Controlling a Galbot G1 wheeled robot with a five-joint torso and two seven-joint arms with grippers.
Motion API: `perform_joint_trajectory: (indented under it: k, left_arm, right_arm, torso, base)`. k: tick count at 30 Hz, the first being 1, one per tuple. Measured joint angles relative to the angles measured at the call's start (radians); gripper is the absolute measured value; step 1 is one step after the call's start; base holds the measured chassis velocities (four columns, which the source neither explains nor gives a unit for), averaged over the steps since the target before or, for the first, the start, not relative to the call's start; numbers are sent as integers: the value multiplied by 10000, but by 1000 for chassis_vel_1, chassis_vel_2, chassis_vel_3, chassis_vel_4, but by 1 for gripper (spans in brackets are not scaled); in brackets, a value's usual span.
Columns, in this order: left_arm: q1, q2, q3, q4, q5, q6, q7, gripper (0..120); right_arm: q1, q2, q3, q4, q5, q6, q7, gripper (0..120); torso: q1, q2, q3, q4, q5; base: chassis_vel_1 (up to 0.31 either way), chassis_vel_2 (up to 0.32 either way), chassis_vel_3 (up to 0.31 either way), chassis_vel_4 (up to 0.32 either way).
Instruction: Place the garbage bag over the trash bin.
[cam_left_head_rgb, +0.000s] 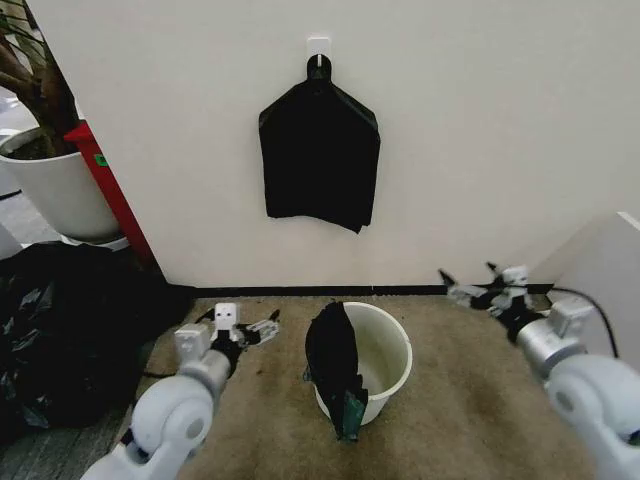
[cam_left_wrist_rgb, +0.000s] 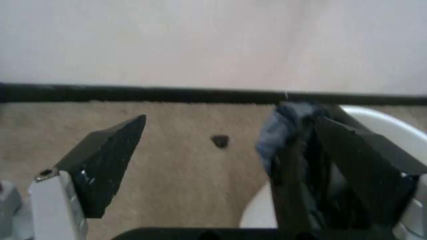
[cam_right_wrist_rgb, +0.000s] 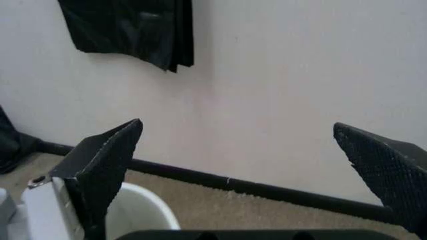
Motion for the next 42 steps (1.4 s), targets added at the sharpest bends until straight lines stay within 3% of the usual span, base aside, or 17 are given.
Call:
perform_joint_trajectory:
  k: [8, 13, 26, 34, 42]
  left_arm:
    - [-670, -50, 1862, -282, -1438, 952, -2077, 100]
    - [-657, -36, 2166, -219, -1427, 1085, -2685, 100]
    - [-988, -861, 2726, 710, -1226, 1101, -2863, 100]
    - [-1063, -1040, 2659, 1045, -1211, 1114, -2862, 99]
    - [-1113, -1231, 2760, 1416, -1216, 1110, -2814, 80]
  right_arm:
    - [-228, 336, -348, 268, -6, -81, 979, 100]
    - [-256, 474, -440, 346, 47, -137, 1632, 100]
    - [-302, 747, -689, 501, 180, -136, 2486, 100]
    - [-301, 899, -981, 586, 133, -24, 2886, 100]
    - [-250, 895, -1229, 697, 199, -7, 3163, 100]
  torso:
    - [0, 0, 0, -1, 2]
    - [0, 0, -1, 1, 1]
    - [0, 0, -1, 0, 1]
    - [0, 0, 0, 0, 1]
    - [0, 0, 0, 0, 0]
  base:
    - [0, 0, 0, 0]
    - [0, 0, 0, 0]
    - [0, 0, 0, 0]
    - [0, 0, 0, 0]
    - [0, 0, 0, 0]
